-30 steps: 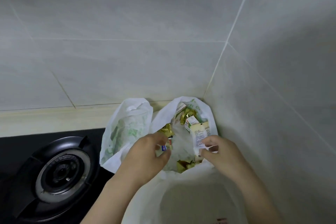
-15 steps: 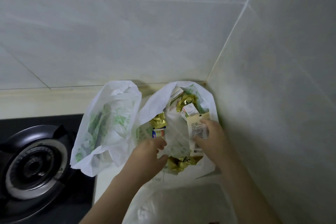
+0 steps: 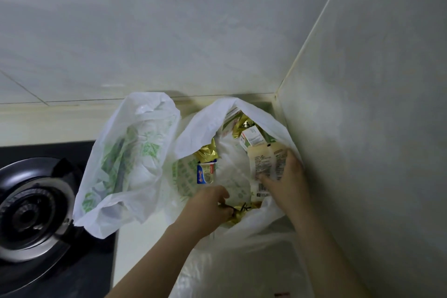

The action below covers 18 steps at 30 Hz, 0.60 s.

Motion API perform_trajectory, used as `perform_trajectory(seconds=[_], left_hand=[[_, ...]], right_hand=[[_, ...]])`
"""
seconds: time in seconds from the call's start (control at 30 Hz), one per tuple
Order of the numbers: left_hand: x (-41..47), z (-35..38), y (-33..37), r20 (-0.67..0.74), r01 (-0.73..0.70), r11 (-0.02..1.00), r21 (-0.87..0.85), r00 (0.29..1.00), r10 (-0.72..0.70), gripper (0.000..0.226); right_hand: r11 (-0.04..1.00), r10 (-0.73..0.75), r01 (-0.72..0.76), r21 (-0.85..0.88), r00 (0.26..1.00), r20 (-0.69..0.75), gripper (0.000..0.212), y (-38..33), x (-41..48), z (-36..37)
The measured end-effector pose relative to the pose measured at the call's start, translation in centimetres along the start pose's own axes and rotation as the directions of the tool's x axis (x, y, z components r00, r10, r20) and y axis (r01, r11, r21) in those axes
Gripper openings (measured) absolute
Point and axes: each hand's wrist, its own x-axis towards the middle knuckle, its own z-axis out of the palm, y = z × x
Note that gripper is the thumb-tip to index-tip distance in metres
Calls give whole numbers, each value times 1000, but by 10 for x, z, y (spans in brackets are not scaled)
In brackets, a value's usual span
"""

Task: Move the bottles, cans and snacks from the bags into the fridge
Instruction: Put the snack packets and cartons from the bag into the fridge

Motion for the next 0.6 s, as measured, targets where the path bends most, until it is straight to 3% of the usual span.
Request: perform_trajectory(seconds=[0.23,0.47,0.6], left_hand=[[5,7,-3,33,0,998,65,999,-2,35],[6,12,-5,-16,-13,996,90,1000,15,19],[3,7,-6,-90,-11,998,60,996,16,20]], right_hand=[[999,22,-22,26,1000,-19,100,6,7,6],[1000,26,-26,3,997,-72,81,5,6,9],[993,47,-40,110,997,-55,68,0,8,7]])
